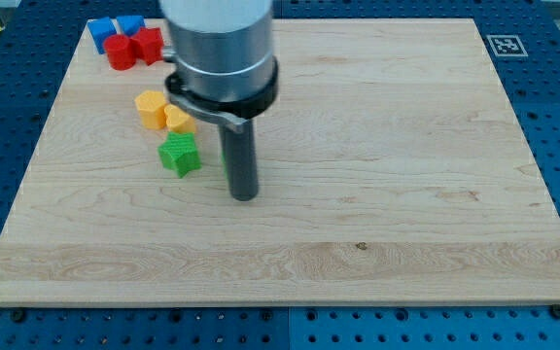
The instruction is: Slightly push the green circle to the up
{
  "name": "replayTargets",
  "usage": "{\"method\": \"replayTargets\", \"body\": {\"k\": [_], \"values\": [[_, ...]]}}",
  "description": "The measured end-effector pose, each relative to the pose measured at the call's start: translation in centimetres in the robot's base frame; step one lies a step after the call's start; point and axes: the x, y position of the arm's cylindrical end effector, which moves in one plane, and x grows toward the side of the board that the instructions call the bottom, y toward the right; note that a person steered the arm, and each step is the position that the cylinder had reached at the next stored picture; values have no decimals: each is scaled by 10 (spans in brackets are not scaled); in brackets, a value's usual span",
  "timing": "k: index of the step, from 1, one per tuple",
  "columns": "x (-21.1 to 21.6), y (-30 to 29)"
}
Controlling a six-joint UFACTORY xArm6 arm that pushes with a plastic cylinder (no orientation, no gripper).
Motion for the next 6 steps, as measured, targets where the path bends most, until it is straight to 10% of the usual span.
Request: {"method": "replayTargets", "body": {"k": [6], "values": [[-17,-36]]}}
